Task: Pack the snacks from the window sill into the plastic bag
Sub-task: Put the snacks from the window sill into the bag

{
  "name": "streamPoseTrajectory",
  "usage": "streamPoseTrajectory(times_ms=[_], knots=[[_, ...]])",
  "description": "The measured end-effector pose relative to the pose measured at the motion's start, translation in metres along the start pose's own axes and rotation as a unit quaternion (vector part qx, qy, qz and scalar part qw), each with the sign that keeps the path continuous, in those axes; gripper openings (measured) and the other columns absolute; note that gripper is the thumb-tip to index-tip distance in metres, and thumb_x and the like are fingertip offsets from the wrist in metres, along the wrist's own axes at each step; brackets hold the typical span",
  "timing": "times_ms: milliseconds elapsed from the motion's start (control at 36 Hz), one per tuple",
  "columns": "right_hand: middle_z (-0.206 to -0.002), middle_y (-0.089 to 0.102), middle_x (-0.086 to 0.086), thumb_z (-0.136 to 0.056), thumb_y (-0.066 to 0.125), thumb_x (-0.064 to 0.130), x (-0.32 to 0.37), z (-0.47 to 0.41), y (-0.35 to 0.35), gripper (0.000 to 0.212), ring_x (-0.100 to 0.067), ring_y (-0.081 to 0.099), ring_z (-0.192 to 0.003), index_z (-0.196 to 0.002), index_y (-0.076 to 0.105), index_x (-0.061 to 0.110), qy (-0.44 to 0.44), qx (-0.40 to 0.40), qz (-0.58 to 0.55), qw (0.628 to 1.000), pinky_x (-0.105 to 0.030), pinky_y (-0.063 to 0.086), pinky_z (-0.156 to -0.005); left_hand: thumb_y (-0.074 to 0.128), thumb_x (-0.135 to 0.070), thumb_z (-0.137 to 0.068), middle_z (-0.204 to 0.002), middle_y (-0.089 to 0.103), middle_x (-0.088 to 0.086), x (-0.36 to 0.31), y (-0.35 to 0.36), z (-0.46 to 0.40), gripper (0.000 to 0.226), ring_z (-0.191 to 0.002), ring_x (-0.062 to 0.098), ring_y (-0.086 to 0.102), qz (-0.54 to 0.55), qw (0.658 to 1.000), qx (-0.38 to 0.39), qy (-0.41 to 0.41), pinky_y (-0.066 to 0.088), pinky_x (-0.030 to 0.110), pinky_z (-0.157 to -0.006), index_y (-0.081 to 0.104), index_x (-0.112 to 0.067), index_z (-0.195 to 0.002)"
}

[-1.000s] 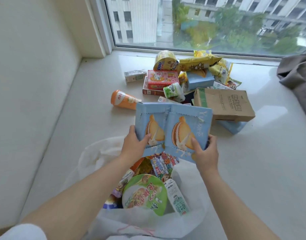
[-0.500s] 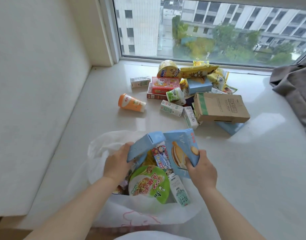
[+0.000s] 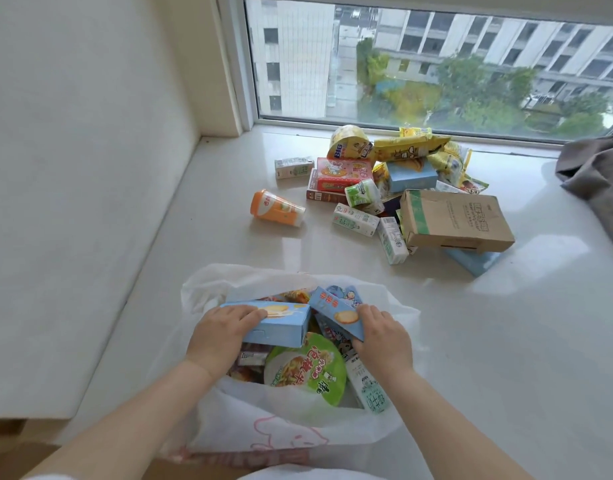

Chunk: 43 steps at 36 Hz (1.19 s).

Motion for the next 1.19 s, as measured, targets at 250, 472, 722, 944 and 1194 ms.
streamPoseTrajectory(times_ms=[250,472,722,944,1194], knots=[[-0.139,0.043,0.004,-0.092,0.049,0.045,0.002,-0.008,0.003,0.055,-0.022,0.049,-0.116,-0.14,0.031,0.024,0.047,0.145,-0.002,0.988,-0.034,0.047,-0.081,0.057,-0.043,-0.069,-0.146,0.037,0.001,-0.003,0.019,0.01,0.075,-0.133,0.025,0.039,0.065,0.976,0.182,-0.099,0.032,0.038,-0.107,0.036,-0.03,-0.14],[-0.152,0.027,0.006,-0.1,0.021,0.046,-0.013,-0.005,0.036,0.045,-0.025,0.027,-0.133,-0.145,0.026,0.042,0.1,0.292,-0.154,0.939,-0.04,0.03,-0.109,0.029,-0.047,-0.099,-0.151,0.029,-0.003,-0.01,0.023,-0.009,0.048,-0.138,0.016,0.024,0.163,0.939,0.259,-0.158,0.016,0.029,-0.112,0.035,-0.028,-0.142],[-0.133,0.052,-0.003,-0.1,0.032,0.042,0.002,-0.044,0.003,0.038,-0.024,0.05,-0.118,-0.13,0.052,0.03,0.068,0.309,-0.11,0.942,-0.033,0.041,-0.089,0.034,-0.04,-0.1,-0.131,0.049,-0.002,-0.043,0.004,-0.065,0.039,-0.123,0.017,0.041,0.168,0.967,0.162,-0.103,0.037,0.032,-0.096,0.047,-0.023,-0.133],[-0.115,0.063,-0.005,-0.094,0.044,0.028,-0.021,-0.081,-0.012,0.028,-0.025,0.056,-0.105,-0.112,0.063,0.02,0.147,0.172,-0.168,0.959,-0.03,0.041,-0.078,0.041,-0.032,-0.098,-0.132,0.051,-0.002,-0.056,-0.016,-0.138,0.049,-0.12,0.02,0.048,0.23,0.959,0.099,-0.131,0.042,0.038,-0.096,0.027,-0.024,-0.145],[-0.135,0.045,-0.006,-0.094,0.042,0.022,-0.082,-0.158,0.001,0.038,-0.025,0.042,-0.124,-0.131,0.049,0.017,0.196,0.159,-0.119,0.96,-0.034,0.042,-0.09,0.045,-0.034,-0.096,-0.141,0.04,0.003,-0.062,0.021,-0.233,0.061,-0.127,0.024,0.04,0.127,0.97,0.184,-0.093,0.042,0.041,-0.094,0.017,-0.022,-0.148]])
Point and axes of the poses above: each hand's wrist, its own z-axis away from the middle knuckle, its own y-axis out of the palm, x = y × z, the point moved 1 cm from there along -z, towards the middle knuckle
